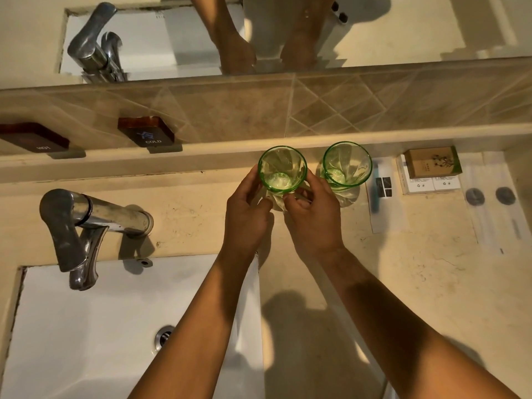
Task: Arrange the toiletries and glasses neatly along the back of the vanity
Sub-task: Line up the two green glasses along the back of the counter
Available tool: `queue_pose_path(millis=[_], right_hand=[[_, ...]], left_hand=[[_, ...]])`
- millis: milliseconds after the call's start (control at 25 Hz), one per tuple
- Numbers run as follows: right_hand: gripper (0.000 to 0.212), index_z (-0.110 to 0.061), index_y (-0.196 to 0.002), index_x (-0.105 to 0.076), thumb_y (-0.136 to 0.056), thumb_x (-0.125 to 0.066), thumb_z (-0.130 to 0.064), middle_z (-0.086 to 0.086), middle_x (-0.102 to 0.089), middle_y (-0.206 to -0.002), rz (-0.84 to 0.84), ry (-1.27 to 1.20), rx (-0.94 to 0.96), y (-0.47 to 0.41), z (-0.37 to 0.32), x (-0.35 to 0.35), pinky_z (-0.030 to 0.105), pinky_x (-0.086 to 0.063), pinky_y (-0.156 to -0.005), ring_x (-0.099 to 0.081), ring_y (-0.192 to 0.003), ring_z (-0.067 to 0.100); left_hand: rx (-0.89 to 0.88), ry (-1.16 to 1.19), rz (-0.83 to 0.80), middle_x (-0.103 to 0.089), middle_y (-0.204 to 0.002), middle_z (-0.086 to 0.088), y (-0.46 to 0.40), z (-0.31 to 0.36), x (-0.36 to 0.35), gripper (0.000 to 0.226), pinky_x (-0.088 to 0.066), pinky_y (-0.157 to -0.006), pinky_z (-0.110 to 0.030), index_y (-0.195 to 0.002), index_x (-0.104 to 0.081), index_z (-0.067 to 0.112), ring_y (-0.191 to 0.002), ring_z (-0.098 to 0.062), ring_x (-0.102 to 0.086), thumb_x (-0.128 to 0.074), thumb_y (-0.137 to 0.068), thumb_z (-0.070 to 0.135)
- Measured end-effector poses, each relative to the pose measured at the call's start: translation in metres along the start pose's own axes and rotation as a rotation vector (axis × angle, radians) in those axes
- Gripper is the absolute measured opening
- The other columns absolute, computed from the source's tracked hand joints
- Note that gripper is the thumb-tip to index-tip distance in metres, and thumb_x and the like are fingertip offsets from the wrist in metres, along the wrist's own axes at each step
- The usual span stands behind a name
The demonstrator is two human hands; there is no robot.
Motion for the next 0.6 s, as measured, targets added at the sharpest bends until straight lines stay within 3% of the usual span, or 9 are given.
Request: queue_pose_path(millis=[600], right_hand=[[0.055,-0.034,-0.137,-0.052,-0.086,-0.07,-0.024,-0.011,-0.055,-0.133,0.021,0.009,0.018,-0.0019,0.0059,-0.0043,0.033,-0.061,-0.088,-0.063,-0.115,0.003]], left_hand=[[-0.005,-0.04,-0.013,-0.059,-0.143,0.006,-0.0018,-0.0041,-0.0001,0.063,-0.05,-0.106,-0.03,-0.148,-0.047,0.028,-0.133,-0.011,-0.053,-0.058,-0.093,-0.001]])
Point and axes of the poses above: each hand's wrist, its own y-axis away from the middle knuckle, its own x-axis out of the back of the hand, z = x × y, the point moved 3 cm from there along -y, towards the middle knuckle
